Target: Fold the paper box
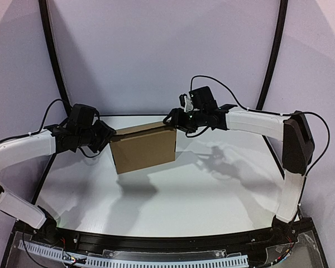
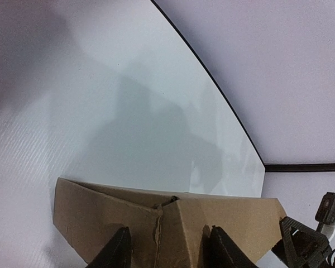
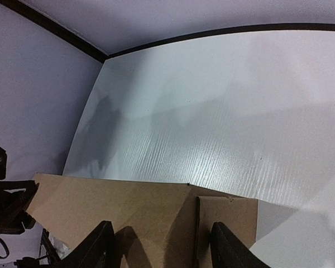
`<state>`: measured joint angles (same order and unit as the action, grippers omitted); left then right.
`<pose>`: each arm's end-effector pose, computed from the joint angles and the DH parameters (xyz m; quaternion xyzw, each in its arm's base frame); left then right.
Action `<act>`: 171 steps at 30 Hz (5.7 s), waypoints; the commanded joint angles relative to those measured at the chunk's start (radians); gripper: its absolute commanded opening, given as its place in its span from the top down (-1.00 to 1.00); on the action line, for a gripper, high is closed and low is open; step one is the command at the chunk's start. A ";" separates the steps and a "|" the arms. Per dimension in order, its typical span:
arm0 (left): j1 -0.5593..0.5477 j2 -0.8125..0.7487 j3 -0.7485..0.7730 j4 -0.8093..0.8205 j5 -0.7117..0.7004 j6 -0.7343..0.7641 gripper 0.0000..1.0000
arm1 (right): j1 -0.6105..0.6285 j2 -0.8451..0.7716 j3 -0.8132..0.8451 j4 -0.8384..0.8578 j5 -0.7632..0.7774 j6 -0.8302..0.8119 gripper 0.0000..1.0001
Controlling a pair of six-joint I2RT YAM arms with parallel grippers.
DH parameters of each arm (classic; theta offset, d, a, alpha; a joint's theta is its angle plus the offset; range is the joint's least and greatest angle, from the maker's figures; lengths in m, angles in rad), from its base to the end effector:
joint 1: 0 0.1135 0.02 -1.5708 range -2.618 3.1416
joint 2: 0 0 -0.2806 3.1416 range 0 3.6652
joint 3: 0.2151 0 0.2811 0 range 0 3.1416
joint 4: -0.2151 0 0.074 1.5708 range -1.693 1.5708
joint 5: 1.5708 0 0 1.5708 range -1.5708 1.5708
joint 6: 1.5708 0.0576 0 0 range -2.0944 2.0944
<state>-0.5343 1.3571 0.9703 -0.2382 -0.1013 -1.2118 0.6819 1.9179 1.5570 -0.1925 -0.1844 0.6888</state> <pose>0.2990 -0.1701 0.2629 -0.3172 0.8309 -0.3196 0.3268 0.3852 0.3263 0.2679 -0.0418 0.8698 0.3692 0.3246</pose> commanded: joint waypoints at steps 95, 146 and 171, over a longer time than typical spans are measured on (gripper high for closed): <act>-0.005 0.222 0.427 -0.511 -0.037 0.369 0.93 | 0.030 0.026 0.058 -0.211 0.045 -0.140 0.00; -0.005 0.093 0.340 -0.575 -0.139 0.379 0.13 | 0.030 0.017 0.012 -0.224 0.038 -0.164 0.08; 0.014 0.151 0.137 -0.370 -0.071 0.230 0.73 | 0.030 0.018 -0.002 -0.243 0.046 -0.154 0.12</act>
<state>-0.5262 1.4693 1.2163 -0.5682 -0.2146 -0.9386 0.7021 1.8984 1.5902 -0.3046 -0.1368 0.5507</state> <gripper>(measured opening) 0.199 0.444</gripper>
